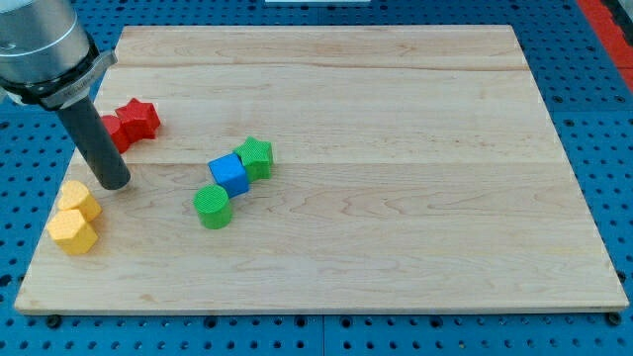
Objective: Place the green circle close to the green star
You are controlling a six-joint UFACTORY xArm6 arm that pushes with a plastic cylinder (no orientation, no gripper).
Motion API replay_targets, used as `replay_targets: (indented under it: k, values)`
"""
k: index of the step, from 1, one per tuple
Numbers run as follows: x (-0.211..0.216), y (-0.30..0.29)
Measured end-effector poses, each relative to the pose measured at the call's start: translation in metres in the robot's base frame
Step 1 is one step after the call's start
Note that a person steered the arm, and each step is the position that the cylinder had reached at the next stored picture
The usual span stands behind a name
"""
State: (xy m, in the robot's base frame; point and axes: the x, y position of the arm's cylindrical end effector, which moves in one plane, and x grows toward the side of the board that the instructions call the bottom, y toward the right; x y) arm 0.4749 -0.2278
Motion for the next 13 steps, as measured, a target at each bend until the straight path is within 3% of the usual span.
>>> replay_targets:
  k: [4, 6, 7, 9, 12, 13]
  values:
    - [0.054, 0.019]
    - [0.044, 0.140]
    - [0.037, 0.173]
    - [0.038, 0.184]
    - [0.038, 0.259]
    - [0.037, 0.243]
